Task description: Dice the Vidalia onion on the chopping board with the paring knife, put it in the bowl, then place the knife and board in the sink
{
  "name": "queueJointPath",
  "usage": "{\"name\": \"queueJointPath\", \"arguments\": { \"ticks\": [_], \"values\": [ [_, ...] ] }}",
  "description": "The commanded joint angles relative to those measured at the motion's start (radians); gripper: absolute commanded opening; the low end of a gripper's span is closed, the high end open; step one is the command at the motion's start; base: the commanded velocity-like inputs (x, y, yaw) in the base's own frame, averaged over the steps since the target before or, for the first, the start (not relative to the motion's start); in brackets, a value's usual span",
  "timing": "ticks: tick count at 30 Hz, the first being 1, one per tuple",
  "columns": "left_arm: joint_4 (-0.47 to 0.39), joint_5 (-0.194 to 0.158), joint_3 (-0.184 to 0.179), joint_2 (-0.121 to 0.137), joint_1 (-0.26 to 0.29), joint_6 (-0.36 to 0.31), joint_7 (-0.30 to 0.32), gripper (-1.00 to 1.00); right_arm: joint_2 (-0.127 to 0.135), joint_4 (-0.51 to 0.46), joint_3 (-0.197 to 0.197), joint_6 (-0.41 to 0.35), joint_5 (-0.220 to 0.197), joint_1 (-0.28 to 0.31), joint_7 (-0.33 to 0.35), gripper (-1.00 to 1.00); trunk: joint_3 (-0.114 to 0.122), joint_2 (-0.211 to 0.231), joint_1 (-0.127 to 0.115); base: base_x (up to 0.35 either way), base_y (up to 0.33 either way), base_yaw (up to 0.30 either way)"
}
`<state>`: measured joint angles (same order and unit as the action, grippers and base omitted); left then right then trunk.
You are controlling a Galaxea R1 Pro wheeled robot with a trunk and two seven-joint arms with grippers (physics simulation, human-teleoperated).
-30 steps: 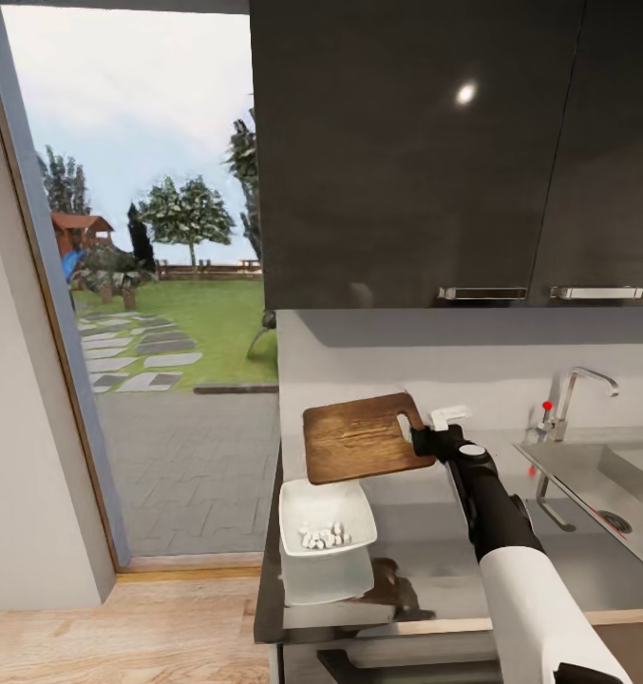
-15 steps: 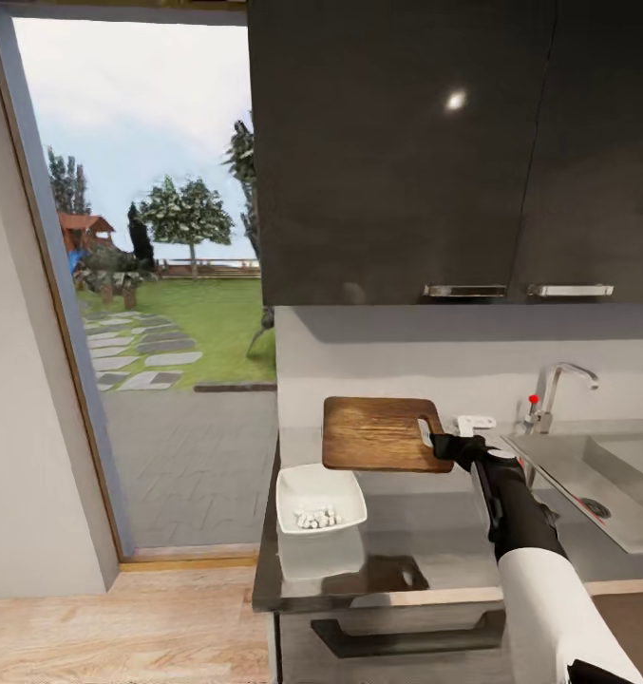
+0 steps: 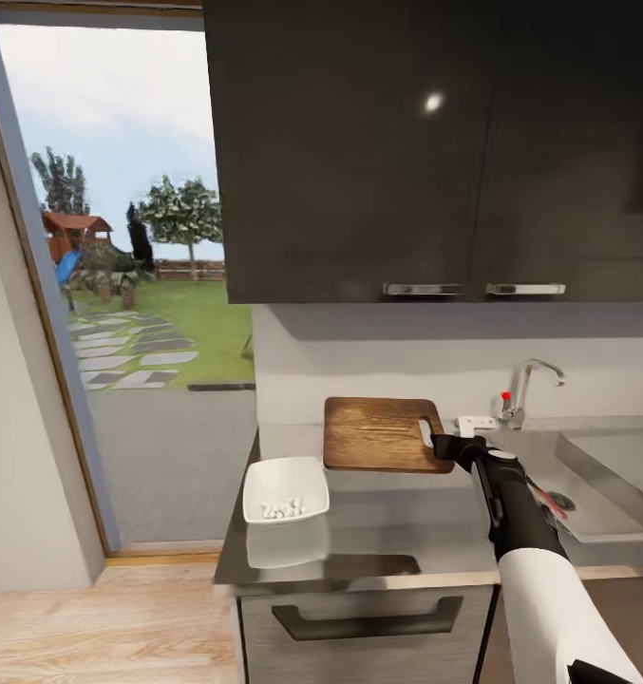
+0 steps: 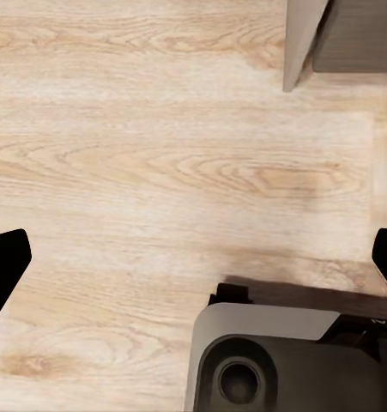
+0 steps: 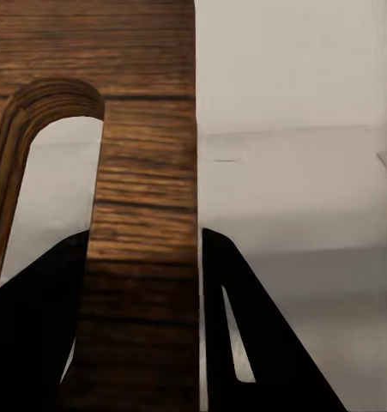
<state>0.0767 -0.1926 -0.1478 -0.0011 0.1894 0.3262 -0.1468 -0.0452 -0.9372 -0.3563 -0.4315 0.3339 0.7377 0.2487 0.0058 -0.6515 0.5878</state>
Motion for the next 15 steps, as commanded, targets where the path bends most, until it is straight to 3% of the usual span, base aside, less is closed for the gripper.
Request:
{"name": "queueJointPath", "arguments": {
  "ticks": [1,15],
  "values": [
    [0.004,-0.008,-0.009,0.0,0.001,0.007,-0.001,1.0,-0.002,-0.002,-0.004,-0.003,0.008,0.001,0.009,-1.0,0.0,-0.001,0.0,-0.001,-0.32,0.0],
    [0.004,-0.008,-0.009,0.0,0.001,0.007,-0.001,1.0,-0.007,-0.002,-0.003,-0.002,0.008,0.001,0.007,-1.0,0.0,-0.001,0.0,0.0,-0.32,0.0]
  ]
}}
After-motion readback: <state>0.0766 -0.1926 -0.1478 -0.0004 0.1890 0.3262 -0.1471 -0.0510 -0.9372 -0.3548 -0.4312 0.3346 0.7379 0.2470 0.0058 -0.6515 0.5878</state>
